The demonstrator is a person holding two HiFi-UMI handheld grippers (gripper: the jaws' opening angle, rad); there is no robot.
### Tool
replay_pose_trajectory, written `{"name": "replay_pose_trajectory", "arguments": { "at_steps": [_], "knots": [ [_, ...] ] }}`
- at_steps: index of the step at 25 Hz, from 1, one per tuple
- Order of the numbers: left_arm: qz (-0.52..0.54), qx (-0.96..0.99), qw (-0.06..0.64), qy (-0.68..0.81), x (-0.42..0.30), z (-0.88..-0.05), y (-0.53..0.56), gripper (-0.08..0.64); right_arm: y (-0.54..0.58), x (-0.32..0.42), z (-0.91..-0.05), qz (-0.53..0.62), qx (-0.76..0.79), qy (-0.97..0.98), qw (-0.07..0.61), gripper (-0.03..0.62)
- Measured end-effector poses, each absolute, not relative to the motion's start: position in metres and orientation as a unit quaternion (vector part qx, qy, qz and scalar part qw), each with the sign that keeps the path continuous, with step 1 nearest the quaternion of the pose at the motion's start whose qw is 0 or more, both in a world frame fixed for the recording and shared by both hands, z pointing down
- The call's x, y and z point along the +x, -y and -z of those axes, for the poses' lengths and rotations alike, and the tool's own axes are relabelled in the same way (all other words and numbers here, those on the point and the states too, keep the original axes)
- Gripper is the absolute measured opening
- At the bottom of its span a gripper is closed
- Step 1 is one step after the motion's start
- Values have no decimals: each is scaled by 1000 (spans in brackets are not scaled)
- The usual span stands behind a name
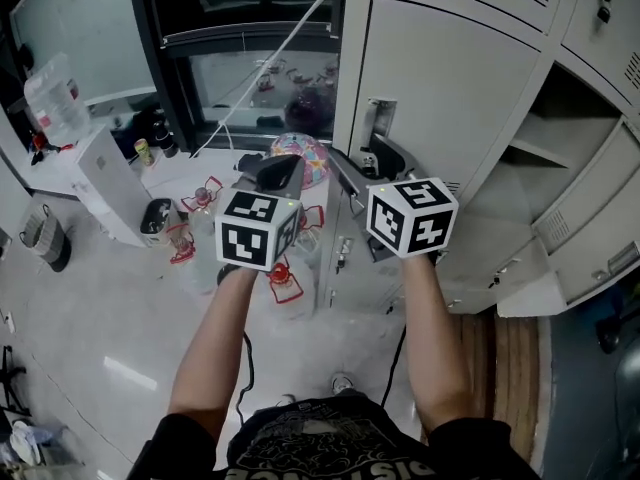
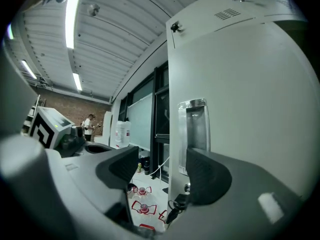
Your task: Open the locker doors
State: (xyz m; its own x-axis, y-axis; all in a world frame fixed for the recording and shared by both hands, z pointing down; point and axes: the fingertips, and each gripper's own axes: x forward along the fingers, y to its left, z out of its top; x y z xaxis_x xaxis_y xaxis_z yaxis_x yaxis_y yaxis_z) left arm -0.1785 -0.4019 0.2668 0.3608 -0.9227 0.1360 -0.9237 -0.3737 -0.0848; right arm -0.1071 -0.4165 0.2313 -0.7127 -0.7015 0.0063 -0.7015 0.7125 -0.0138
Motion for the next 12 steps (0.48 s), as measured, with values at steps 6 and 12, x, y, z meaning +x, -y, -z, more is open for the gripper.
{"name": "replay_pose_trajectory", "arguments": {
  "at_steps": [6, 12],
  "knots": [
    [-74, 849, -2, 522, -167, -264, 391, 5, 393, -102, -231, -4, 404, 915, 3, 278],
    [-69, 872, -8, 485, -150, -263, 377, 5, 369, -87, -231, 0, 436, 900, 4, 258]
  ]
}}
